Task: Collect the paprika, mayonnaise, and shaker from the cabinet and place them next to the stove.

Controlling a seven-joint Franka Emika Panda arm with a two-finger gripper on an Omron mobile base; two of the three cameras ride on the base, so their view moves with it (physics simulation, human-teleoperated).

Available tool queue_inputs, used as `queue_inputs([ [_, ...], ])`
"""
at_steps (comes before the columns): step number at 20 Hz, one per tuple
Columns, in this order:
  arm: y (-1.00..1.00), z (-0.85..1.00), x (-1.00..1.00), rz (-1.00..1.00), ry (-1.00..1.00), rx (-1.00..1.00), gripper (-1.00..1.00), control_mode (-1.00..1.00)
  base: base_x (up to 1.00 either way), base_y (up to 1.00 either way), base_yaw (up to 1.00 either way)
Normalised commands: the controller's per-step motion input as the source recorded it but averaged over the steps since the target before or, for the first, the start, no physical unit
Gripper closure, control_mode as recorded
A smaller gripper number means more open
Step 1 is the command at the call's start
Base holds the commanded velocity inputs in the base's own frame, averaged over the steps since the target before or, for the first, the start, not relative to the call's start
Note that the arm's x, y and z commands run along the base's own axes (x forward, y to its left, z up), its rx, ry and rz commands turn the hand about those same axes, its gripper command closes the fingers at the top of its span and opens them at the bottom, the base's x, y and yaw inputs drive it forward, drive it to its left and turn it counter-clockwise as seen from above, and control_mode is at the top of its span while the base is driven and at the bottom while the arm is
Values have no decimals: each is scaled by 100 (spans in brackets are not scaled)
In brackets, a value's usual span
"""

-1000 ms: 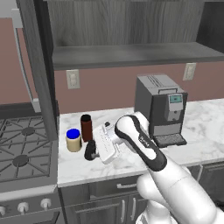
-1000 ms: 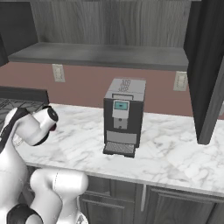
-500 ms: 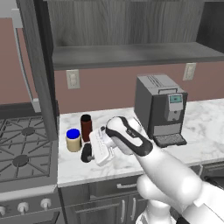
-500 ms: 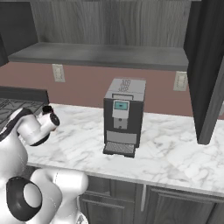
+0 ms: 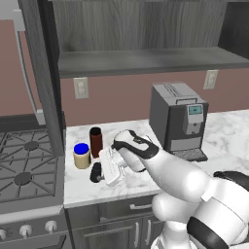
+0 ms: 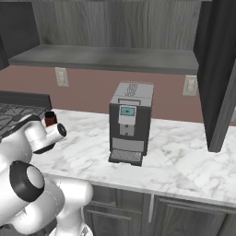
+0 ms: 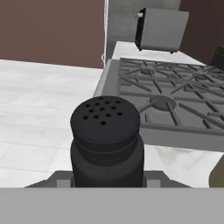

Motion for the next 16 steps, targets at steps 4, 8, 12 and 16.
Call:
queue_inputs([
  [4, 2, -26, 6, 0, 0, 0, 100, -100, 0, 0, 0],
  [8, 4, -23, 4, 0, 0, 0, 100, -100, 0, 0, 0],
  [12, 6, -19, 1, 0, 0, 0, 100, -100, 0, 0, 0],
  [16, 5, -12, 0, 0, 0, 0, 100, -100, 0, 0, 0],
])
